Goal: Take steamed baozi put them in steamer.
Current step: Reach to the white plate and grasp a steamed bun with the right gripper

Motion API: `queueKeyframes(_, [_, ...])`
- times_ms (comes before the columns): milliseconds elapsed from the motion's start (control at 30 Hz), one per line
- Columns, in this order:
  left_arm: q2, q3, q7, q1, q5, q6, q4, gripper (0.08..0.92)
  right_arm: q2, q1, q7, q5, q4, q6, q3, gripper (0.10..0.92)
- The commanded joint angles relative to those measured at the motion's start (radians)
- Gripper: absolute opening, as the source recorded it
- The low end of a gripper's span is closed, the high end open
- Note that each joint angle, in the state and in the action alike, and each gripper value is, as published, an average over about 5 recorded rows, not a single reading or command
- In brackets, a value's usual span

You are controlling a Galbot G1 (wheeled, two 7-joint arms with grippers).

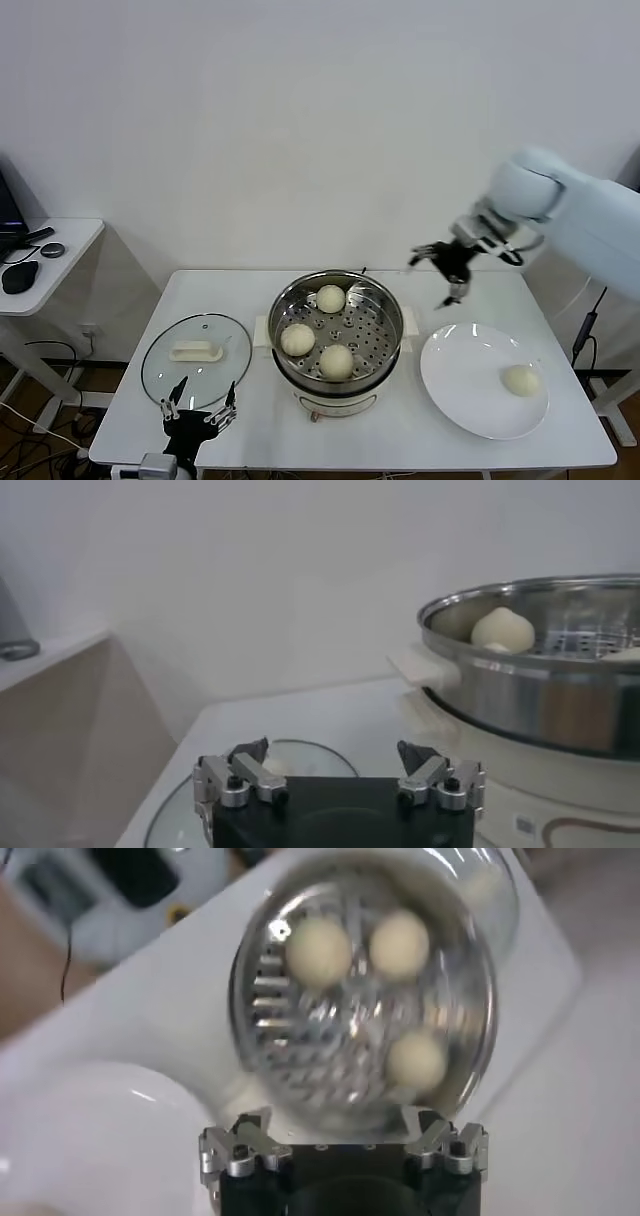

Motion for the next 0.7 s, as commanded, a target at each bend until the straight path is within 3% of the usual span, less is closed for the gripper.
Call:
queueKeyframes(33, [0.011, -0.012, -0.002, -0.004, -0.086, 0.002, 0.014, 0.823, -0.235, -0.428, -0.045, -0.097, -0.058, -0.295, 0.34, 0.823])
queueKeyframes(367, [0.0, -0.013, -0.004, 0.011, -0.089, 0.011, 0.02, 0.823, -0.135, -0.724, -0.023, -0.362, -0.178, -0.214, 0.554, 0.823])
queueKeyframes(700, [0.002, -0.017, -0.004, 0.016, -0.084, 0.014, 0.03, 0.823, -0.064, -0.741, -0.033, -0.44, -0.26, -0.146, 0.577, 0.823])
